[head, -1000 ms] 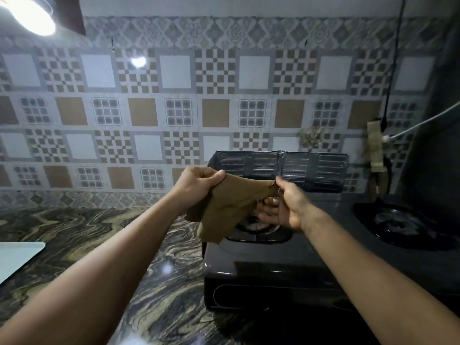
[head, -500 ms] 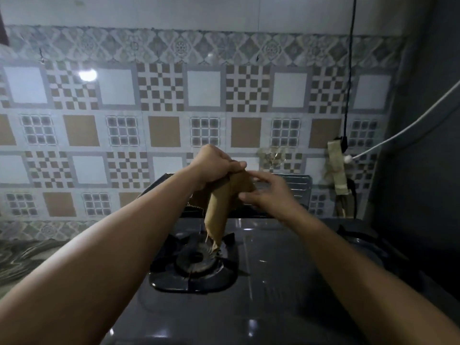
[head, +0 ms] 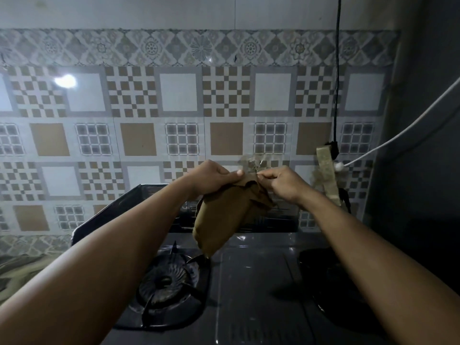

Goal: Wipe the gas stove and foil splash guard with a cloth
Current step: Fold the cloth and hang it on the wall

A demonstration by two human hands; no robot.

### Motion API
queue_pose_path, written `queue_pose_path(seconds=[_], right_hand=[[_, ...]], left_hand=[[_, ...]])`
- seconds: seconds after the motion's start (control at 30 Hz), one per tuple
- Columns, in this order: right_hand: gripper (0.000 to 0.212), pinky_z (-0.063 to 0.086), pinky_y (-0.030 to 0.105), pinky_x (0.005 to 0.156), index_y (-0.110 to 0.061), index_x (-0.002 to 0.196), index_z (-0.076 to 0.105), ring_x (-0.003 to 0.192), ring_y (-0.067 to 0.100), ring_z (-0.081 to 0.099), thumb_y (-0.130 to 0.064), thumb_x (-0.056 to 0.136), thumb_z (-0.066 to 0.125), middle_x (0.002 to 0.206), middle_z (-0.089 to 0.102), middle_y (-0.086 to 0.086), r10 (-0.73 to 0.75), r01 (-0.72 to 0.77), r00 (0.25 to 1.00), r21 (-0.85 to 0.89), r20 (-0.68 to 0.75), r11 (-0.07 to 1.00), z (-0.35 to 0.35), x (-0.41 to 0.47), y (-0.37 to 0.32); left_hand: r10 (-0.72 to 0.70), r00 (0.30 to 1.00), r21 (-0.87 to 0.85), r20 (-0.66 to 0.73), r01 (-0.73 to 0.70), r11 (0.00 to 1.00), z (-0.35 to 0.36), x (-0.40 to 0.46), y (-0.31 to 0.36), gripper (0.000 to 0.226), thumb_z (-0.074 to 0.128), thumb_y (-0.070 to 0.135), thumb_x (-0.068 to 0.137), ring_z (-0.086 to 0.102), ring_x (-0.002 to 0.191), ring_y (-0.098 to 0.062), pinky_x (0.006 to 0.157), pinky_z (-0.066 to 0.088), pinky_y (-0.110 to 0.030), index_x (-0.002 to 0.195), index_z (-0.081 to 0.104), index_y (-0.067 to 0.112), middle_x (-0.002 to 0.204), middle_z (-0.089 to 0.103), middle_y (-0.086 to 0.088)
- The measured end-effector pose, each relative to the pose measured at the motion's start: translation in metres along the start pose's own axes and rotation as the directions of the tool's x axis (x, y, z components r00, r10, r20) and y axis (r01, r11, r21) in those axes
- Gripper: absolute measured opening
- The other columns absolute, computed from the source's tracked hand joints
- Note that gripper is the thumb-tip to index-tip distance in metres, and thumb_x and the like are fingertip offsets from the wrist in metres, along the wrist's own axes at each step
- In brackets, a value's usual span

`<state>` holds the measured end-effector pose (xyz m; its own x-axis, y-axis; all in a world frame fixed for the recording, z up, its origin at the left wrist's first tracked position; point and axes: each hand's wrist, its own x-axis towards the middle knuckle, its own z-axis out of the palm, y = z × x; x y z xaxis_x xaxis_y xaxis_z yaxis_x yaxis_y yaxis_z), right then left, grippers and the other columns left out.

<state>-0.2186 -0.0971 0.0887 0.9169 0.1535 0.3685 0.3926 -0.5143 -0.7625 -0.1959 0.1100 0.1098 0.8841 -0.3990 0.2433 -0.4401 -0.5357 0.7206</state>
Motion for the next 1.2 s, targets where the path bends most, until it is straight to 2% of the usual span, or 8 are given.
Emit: queue_pose_path(seconds=[0.17,0.23,0.3,0.4,0.57,0.8,1.03,1.2], right_hand=[[0.029,0.049,0.029,0.073,-0.005,0.085,0.069,0.088,0.024,0.064,-0.014,0.100,0.045,0.101,0.071,0.018,0.013,-0.012,0.998,-0.022,0.054,1.000,-0.025,0.017,0.007],[0.032,0.048,0.033,0.071,-0.009,0.079,0.061,0.085,0.025,0.068,-0.016,0.102,0.041,0.096,0.073,0.017,0.021,-0.022,0.997,0.017,0.078,1.000,-0.032,0.023,0.010],[0.030,0.048,0.041,0.075,-0.010,0.087,0.061,0.086,0.024,0.069,-0.029,0.101,0.042,0.096,0.073,0.011,0.014,-0.014,0.992,-0.004,0.125,1.000,-0.032,0.027,0.011],[0.049,0.054,0.035,0.080,-0.015,0.114,0.060,0.096,0.018,0.067,-0.052,0.082,0.060,0.107,0.068,0.003,0.009,-0.004,0.967,-0.019,0.253,1.000,-0.016,0.026,0.012],[0.051,0.048,0.036,0.098,-0.022,0.121,0.056,0.111,0.013,0.061,-0.020,0.075,0.079,0.119,0.065,-0.003,0.004,-0.009,0.916,0.011,0.401,1.000,0.012,0.032,0.040],[0.047,0.043,0.049,0.106,-0.010,0.127,0.055,0.118,0.031,0.059,0.005,0.084,0.065,0.125,0.064,0.013,0.123,-0.400,0.822,0.409,0.557,0.820,0.042,0.045,0.083],[0.045,0.052,0.041,0.095,-0.005,0.121,0.059,0.110,0.030,0.064,-0.002,0.078,0.070,0.121,0.065,0.017,0.145,-0.368,0.902,0.550,0.406,0.750,0.009,0.067,0.097],[0.029,0.059,0.044,0.076,-0.018,0.106,0.063,0.096,0.032,0.068,-0.009,0.080,0.073,0.115,0.065,0.018,0.207,-0.239,0.971,0.448,0.121,0.861,-0.024,0.092,0.107]], left_hand=[[-0.007,0.998,0.001,0.061,0.007,1.000,0.006,0.014,-0.009,0.053,0.058,0.043,0.091,0.044,0.039,-0.006,0.055,0.041,-0.024,0.047,0.049,0.015,0.042,0.045,0.007],[-0.043,0.997,-0.022,0.058,0.044,0.999,0.006,0.019,-0.010,0.052,0.058,0.043,0.091,0.049,0.047,-0.011,0.059,0.046,-0.028,0.055,0.054,0.006,0.051,0.050,-0.001],[-0.065,0.997,-0.053,0.046,0.067,0.996,0.007,0.024,-0.008,0.049,0.058,0.045,0.091,0.050,0.055,-0.019,0.063,0.046,-0.032,0.066,0.057,0.003,0.060,0.050,-0.008],[-0.045,0.999,0.014,-0.011,0.045,0.999,0.013,0.033,0.000,0.048,0.057,0.046,0.091,0.042,0.048,-0.014,0.055,0.039,-0.028,0.058,0.055,0.011,0.053,0.045,-0.003],[0.015,0.994,-0.012,-0.112,-0.017,1.000,0.016,0.045,0.016,0.045,0.054,0.043,0.094,0.045,0.042,-0.008,0.048,0.043,-0.021,0.064,0.060,0.010,0.051,0.048,0.001],[0.060,0.988,-0.171,-0.144,-0.084,0.982,-0.008,0.049,0.025,0.042,0.050,0.044,0.095,0.058,0.059,-0.011,0.056,0.050,-0.021,0.069,0.065,0.015,0.066,0.059,-0.002],[-0.112,0.914,-0.262,-0.389,0.007,0.965,-0.027,0.056,-0.017,0.036,0.057,0.041,0.093,0.057,0.072,-0.018,0.066,0.050,-0.029,0.077,0.064,0.009,0.076,0.058,-0.005],[-0.271,0.898,-0.328,-0.347,0.154,0.932,-0.009,0.066,-0.054,0.026,0.059,0.031,0.094,0.055,0.072,-0.017,0.064,0.042,-0.030,0.088,0.064,0.006,0.077,0.057,-0.006]])
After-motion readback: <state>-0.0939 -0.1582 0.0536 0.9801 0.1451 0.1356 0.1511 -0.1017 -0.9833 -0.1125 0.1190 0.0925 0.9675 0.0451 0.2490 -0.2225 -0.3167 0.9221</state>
